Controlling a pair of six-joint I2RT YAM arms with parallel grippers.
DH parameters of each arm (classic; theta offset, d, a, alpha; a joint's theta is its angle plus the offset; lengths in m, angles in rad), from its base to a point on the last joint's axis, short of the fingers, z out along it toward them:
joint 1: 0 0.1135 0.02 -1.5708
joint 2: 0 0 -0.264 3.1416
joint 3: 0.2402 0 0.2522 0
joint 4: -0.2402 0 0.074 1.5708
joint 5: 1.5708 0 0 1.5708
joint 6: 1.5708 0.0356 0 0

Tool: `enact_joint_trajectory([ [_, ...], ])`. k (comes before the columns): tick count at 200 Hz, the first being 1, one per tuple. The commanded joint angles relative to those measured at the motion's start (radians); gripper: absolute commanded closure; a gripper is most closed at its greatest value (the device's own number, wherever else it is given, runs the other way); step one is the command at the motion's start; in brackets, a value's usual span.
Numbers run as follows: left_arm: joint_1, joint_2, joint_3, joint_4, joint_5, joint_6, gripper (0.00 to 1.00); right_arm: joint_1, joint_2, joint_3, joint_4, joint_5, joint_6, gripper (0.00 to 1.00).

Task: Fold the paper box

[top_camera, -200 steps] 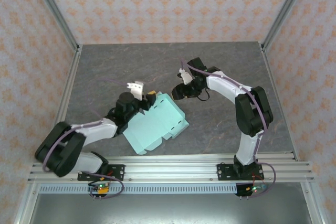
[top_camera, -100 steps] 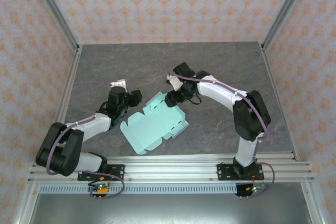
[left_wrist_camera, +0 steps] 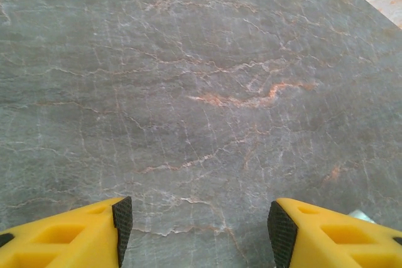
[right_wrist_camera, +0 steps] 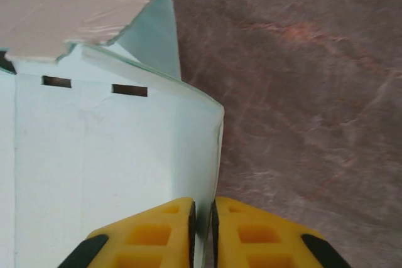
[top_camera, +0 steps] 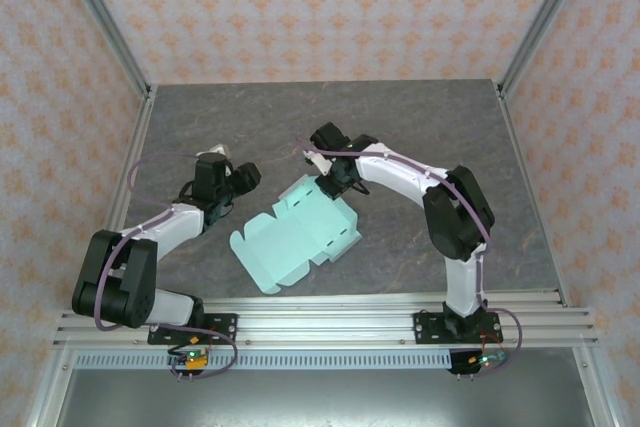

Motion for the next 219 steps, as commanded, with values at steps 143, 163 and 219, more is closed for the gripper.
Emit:
enact_joint_trajectory([
  [143, 0.005, 0.084, -0.038, 0.159, 0.112, 0.021, 0.38, -0.17, -0.006, 0.171, -0.272, -0.026, -0.326, 0.35],
  [163, 0.005, 0.083, -0.041, 0.153, 0.114, 0.021, 0.38, -0.189, 0.074, 0.245, -0.313, -0.041, -0.332, 0.34],
  [219, 0.004, 0.086, -0.061, 0.176, 0.13, 0.016, 0.39, -0.191, 0.269, 0.401, -0.38, -0.098, -0.34, 0.48],
])
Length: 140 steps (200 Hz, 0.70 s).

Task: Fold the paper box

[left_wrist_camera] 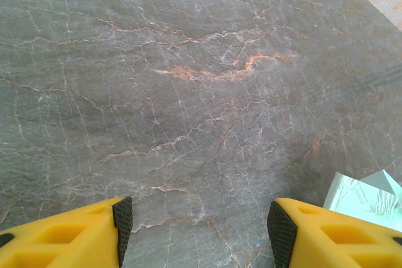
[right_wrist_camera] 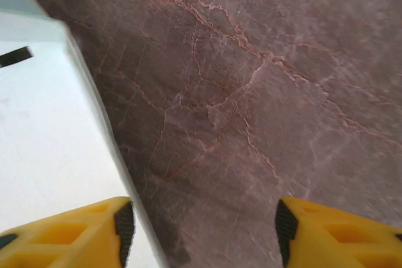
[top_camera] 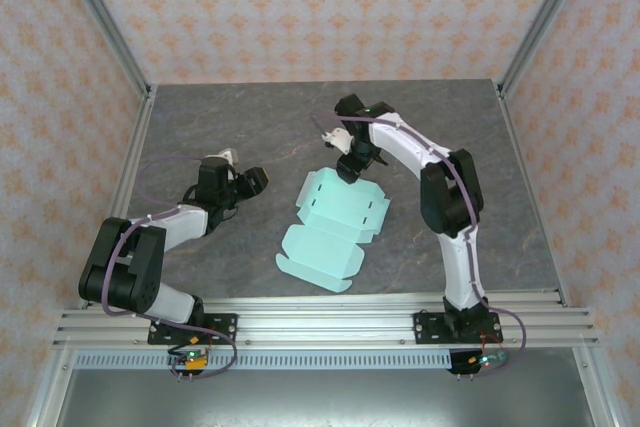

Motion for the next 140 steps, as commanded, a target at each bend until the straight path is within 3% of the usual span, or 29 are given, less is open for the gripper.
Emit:
enact_joint_trajectory([
  [1, 0.005, 0.007, -0.016, 0.032, 0.013, 0.011, 0.39, 0.002, 0.055, 0.078, -0.088, -0.047, -0.012, 0.49],
  [28, 0.004, 0.0, -0.019, 0.033, 0.028, 0.014, 0.38, 0.018, 0.016, 0.037, -0.038, -0.071, -0.028, 0.79],
  [69, 0.005, 0.003, -0.022, 0.038, 0.037, 0.016, 0.38, 0.046, -0.068, -0.009, -0.003, -0.053, -0.048, 0.83],
  [78, 0.006, 0.004, -0.025, 0.041, 0.037, 0.016, 0.38, 0.047, -0.072, -0.006, -0.019, -0.056, -0.041, 0.77],
  [88, 0.004, 0.005, -0.026, 0.044, 0.037, 0.016, 0.38, 0.042, -0.073, -0.003, -0.031, -0.042, -0.031, 0.52],
  [93, 0.004, 0.005, -0.028, 0.045, 0.039, 0.016, 0.38, 0.04, -0.073, -0.001, -0.038, -0.034, -0.027, 0.46],
  [140, 0.005, 0.005, -0.034, 0.045, 0.039, 0.016, 0.38, -0.008, -0.047, -0.004, -0.081, -0.068, -0.026, 0.39],
])
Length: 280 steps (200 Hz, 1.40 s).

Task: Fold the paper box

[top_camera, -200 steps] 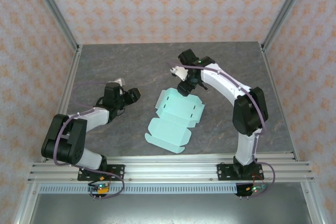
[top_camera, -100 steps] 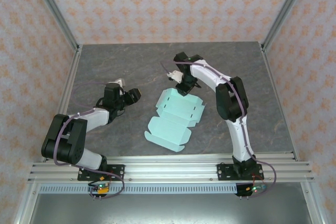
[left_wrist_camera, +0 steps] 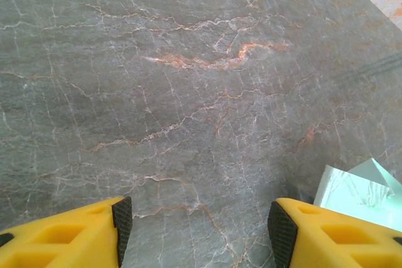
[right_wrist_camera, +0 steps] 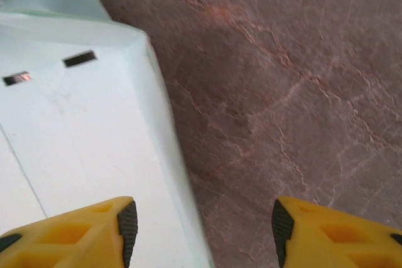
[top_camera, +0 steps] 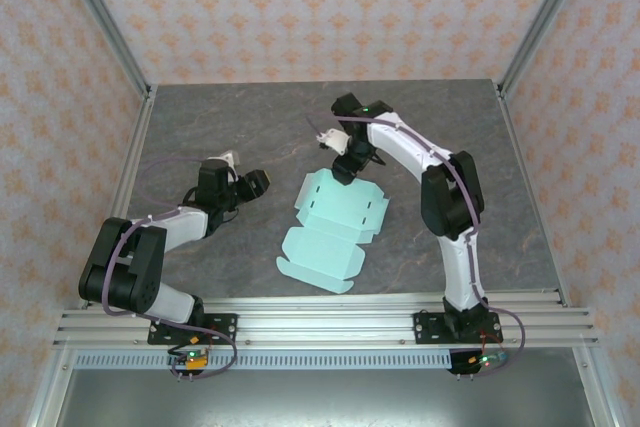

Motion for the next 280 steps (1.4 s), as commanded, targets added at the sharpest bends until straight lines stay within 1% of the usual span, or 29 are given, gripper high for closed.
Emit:
enact_joint_trajectory([
  [1, 0.006, 0.005, -0.014, 0.026, 0.006, 0.012, 0.38, -0.017, 0.002, -0.002, -0.052, -0.004, -0.005, 0.39],
  [22, 0.005, 0.007, -0.012, 0.032, 0.008, 0.012, 0.38, -0.019, 0.051, 0.018, -0.062, -0.015, -0.019, 0.39],
  [51, 0.005, -0.001, -0.012, 0.035, 0.014, 0.012, 0.38, -0.018, 0.126, 0.068, -0.101, -0.063, -0.046, 0.44],
  [62, 0.005, -0.008, -0.013, 0.034, 0.017, 0.012, 0.38, -0.015, 0.137, 0.086, -0.114, -0.087, -0.045, 0.53],
  [71, 0.005, -0.015, -0.015, 0.029, 0.016, 0.013, 0.38, -0.015, 0.136, 0.092, -0.115, -0.114, -0.041, 0.63],
  [76, 0.005, -0.02, -0.017, 0.026, 0.015, 0.012, 0.38, -0.015, 0.134, 0.09, -0.114, -0.126, -0.041, 0.67],
  [90, 0.004, -0.031, -0.024, 0.026, 0.013, 0.012, 0.38, -0.015, 0.13, 0.085, -0.117, -0.134, -0.034, 0.69],
  [114, 0.005, -0.039, -0.03, 0.023, 0.008, 0.012, 0.38, -0.014, 0.127, 0.07, -0.12, -0.12, -0.041, 0.83],
  [126, 0.006, -0.041, -0.032, 0.022, 0.008, 0.012, 0.38, -0.007, 0.099, 0.041, -0.092, -0.094, -0.04, 0.85],
  [149, 0.005, -0.054, -0.034, 0.02, 0.008, 0.012, 0.38, 0.025, -0.014, -0.07, 0.034, 0.01, -0.058, 0.86],
  [153, 0.005, -0.056, -0.035, 0.021, 0.008, 0.038, 0.38, 0.031, -0.03, -0.089, 0.059, 0.027, -0.063, 0.86],
  [173, 0.005, -0.055, -0.045, 0.056, 0.024, 0.055, 0.38, 0.062, -0.12, -0.164, 0.17, 0.119, -0.093, 0.85],
  [197, 0.004, -0.033, -0.058, 0.124, 0.061, 0.082, 0.38, 0.108, -0.172, -0.222, 0.268, 0.265, -0.133, 0.85],
  [216, 0.006, -0.003, -0.055, 0.183, 0.102, 0.09, 0.38, 0.142, -0.208, -0.298, 0.386, 0.365, -0.182, 0.85],
  [248, -0.004, 0.025, -0.074, 0.296, 0.169, 0.113, 0.39, 0.178, -0.285, -0.486, 0.71, 0.486, -0.269, 0.85],
  [265, -0.034, 0.015, -0.077, 0.277, 0.189, 0.206, 0.39, 0.202, -0.31, -0.594, 0.889, 0.542, -0.362, 0.85],
  [280, -0.072, 0.01, -0.066, 0.217, 0.154, 0.295, 0.39, 0.223, -0.344, -0.725, 1.074, 0.524, -0.493, 0.85],
])
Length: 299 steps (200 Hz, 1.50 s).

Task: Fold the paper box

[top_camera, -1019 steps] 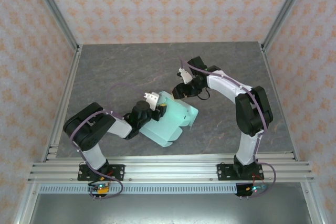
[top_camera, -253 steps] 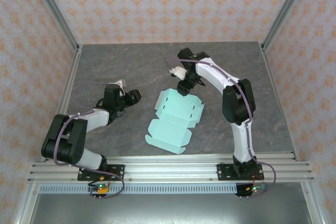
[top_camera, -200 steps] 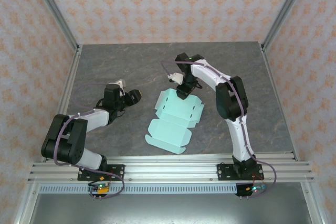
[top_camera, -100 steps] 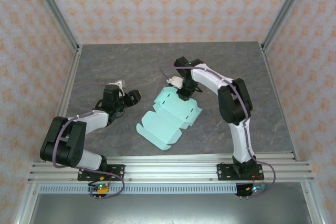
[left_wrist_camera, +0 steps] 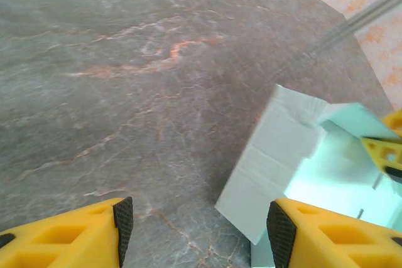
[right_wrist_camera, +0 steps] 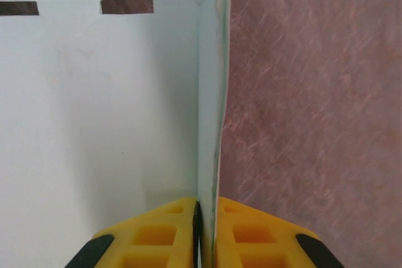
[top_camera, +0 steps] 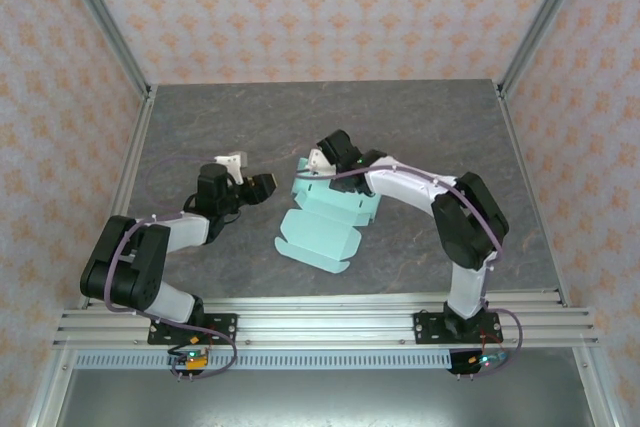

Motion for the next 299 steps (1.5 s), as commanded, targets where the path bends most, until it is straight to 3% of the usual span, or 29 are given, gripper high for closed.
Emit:
enact_joint_trajectory([
  [1, -0.05, -0.007, -0.002, 0.003, 0.014, 0.16, 0.39, 0.033, -0.076, -0.155, 0.355, 0.081, -0.213, 0.85],
  [22, -0.079, 0.021, -0.014, 0.044, -0.01, 0.198, 0.39, 0.047, -0.11, -0.284, 0.551, 0.02, -0.339, 0.85],
  [47, -0.101, 0.064, 0.007, 0.016, -0.043, 0.201, 0.41, 0.055, -0.129, -0.296, 0.574, 0.024, -0.316, 0.85],
  [92, -0.1, -0.037, -0.023, -0.021, -0.108, 0.189, 0.4, 0.022, -0.207, -0.207, 0.286, -0.167, -0.224, 0.84],
  [143, -0.095, -0.032, -0.036, 0.007, -0.164, 0.153, 0.4, -0.006, -0.23, -0.216, 0.278, -0.254, -0.352, 0.84],
  [162, -0.091, 0.01, -0.029, 0.036, -0.144, 0.153, 0.4, -0.006, -0.229, -0.227, 0.295, -0.271, -0.387, 0.85],
  [189, -0.097, 0.066, -0.005, 0.07, -0.026, 0.163, 0.41, -0.006, -0.232, -0.251, 0.323, -0.288, -0.463, 0.85],
  [241, -0.119, 0.071, -0.007, 0.128, 0.075, 0.223, 0.42, -0.005, -0.245, -0.296, 0.399, -0.319, -0.565, 0.85],
  [299, -0.182, 0.06, 0.014, 0.098, 0.125, 0.273, 0.56, 0.017, -0.24, -0.31, 0.459, -0.316, -0.62, 0.85],
])
